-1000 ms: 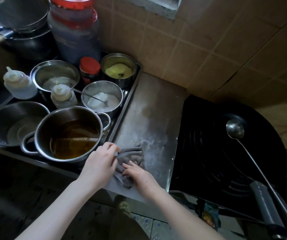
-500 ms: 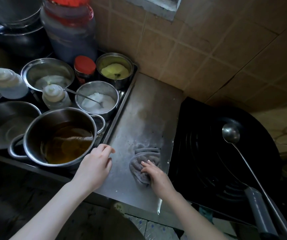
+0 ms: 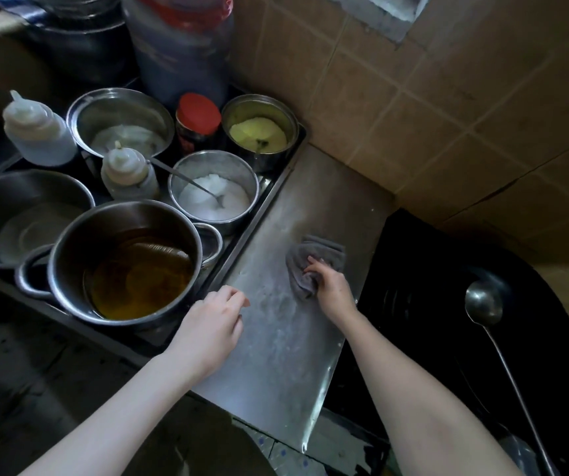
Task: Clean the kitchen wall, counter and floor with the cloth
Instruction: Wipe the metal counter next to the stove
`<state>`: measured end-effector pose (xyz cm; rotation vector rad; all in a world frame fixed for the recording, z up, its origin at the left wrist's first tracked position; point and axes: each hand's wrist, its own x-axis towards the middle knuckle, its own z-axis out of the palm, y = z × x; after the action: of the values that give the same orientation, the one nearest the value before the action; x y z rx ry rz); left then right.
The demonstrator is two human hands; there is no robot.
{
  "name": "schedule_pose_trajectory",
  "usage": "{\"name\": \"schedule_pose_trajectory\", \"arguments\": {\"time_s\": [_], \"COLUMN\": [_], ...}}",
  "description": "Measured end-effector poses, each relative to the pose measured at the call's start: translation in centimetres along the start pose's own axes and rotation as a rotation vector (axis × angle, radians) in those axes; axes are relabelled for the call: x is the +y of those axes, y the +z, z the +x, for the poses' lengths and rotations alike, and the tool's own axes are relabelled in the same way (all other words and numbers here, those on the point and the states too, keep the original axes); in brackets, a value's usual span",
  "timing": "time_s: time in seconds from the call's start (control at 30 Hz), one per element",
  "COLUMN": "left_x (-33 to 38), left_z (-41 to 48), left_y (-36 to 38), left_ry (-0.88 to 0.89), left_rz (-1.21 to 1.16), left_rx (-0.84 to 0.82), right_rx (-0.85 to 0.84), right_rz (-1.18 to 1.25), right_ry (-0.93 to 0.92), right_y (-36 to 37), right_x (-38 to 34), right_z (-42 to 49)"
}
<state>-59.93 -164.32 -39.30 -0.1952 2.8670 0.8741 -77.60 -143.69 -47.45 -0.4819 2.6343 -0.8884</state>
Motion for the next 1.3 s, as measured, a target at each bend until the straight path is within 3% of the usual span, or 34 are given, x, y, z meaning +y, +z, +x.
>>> {"name": "schedule_pose_trajectory", "arguments": {"time_s": [0.3, 0.53, 0.67, 0.8, 0.97, 1.3], "left_x": [0.6, -0.6, -1.0, -0.8, -0.9, 1.0], "left_z": [2.8, 1.2, -0.1, -0.2, -0.3, 0.0], "left_y": [2.7, 3.9, 3.7, 3.0, 2.2, 1.9], "left_ry": [-0.054, -0.124, -0.104, -0.085, -0.074, -0.031], "left_rz": [0.002, -0.057, -0.064, -0.065, -0.05, 0.007], "left_rx": [-0.012, 0.035, 0.029, 0.04, 0.034, 0.018], "right_rx": [0.158, 0.314, 0.291, 0.288, 0.17, 0.017], "right_rz": [-0.063, -0.031, -0.056, -0.099, -0.047, -0.041], "right_ry": [0.073, 0.273, 0.381, 0.279, 0.114, -0.007], "right_y": [-5.3, -8.5, -8.7, -6.3, -2.5, 1.2], "right_x": [0.8, 1.1, 0.7, -1.5, -4.7, -5.5], "right_z": [7.5, 12.6, 14.7, 13.4, 10.9, 3.4]}}
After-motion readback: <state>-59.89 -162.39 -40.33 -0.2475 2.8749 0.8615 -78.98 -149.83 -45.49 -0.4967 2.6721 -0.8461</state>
